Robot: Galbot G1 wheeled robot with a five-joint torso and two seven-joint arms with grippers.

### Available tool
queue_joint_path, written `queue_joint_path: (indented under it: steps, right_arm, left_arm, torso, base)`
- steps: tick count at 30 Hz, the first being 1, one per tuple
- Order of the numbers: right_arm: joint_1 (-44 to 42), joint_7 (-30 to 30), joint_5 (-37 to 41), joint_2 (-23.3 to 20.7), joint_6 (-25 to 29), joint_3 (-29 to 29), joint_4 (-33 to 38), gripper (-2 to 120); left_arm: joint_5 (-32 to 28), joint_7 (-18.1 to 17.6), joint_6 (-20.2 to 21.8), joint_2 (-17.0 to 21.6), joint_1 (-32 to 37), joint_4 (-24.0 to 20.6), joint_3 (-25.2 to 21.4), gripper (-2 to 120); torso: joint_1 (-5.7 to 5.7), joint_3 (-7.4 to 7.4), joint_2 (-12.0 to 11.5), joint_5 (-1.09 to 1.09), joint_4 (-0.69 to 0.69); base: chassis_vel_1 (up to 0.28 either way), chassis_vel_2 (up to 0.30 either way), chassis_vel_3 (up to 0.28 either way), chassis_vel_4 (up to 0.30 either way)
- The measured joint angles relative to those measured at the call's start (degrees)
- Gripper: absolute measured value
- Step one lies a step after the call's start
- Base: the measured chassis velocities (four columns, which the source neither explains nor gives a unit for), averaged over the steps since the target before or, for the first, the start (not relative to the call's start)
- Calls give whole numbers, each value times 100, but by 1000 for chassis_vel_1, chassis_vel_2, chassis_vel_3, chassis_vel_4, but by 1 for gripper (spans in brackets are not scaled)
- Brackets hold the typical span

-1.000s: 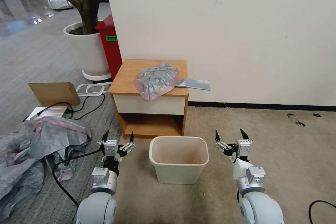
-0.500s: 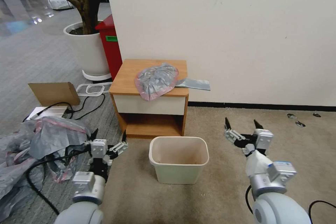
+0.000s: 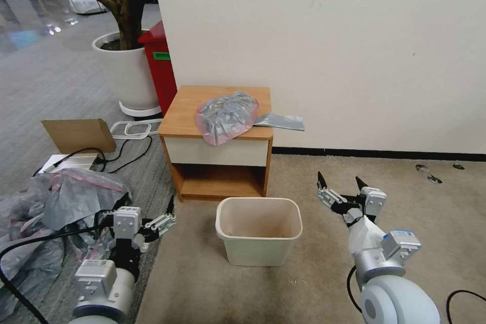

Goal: Pick up the garbage bag from the table and place it over the trash can.

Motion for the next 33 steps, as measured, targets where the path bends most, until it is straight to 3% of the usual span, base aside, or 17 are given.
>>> queue_joint_path:
  steps: [4, 5, 6, 8, 10, 13, 20, 33]
  right_arm:
    - [292, -2, 859, -108, 9, -59, -206, 100]
    - [553, 15, 1605, -137, 37, -159, -427, 100]
    - [553, 15, 1605, -137, 37, -159, -427, 100]
    - [1045, 170, 2731, -128, 119, -355, -857, 100]
    - [1230, 250, 3049, -110, 147, -420, -1016, 100]
    - [1950, 599, 4111, 14, 217, -576, -1548, 100]
    - [2929, 1423, 5641, 150, 241, -593, -2324, 100]
    - [3900, 1731, 6103, 128, 454, -592, -3540, 100]
  left_arm:
    - [-78, 1, -58, 44, 3, 11, -89, 100]
    - [-84, 2, -69, 47, 2, 14, -97, 100]
    - [-84, 2, -69, 47, 2, 14, -97, 100]
    - [-85, 6, -76, 48, 0, 24, -99, 100]
    - [-85, 6, -78, 48, -2, 26, -100, 100]
    - [-154, 5, -167, 55, 2, 33, -109, 100]
    - [-281, -11, -362, 71, 20, 42, -127, 100]
    - [-275, -27, -404, 72, 21, 48, -100, 100]
  torso:
    - [0, 0, 0, 0, 0]
    - [0, 0, 0, 1, 0]
    - [0, 0, 0, 1, 0]
    - [0, 0, 0, 1, 0]
    - [0, 0, 0, 1, 0]
    - [0, 0, 0, 0, 1]
    - [0, 1, 0, 1, 1]
    - [0, 0, -1, 2, 0]
  base:
    - [0, 0, 0, 0]
    - [0, 0, 0, 0]
    - [0, 0, 0, 0]
    - [0, 0, 0, 0]
    - [0, 0, 0, 0]
    - [0, 0, 0, 0]
    - [0, 0, 0, 0]
    - [0, 0, 0, 0]
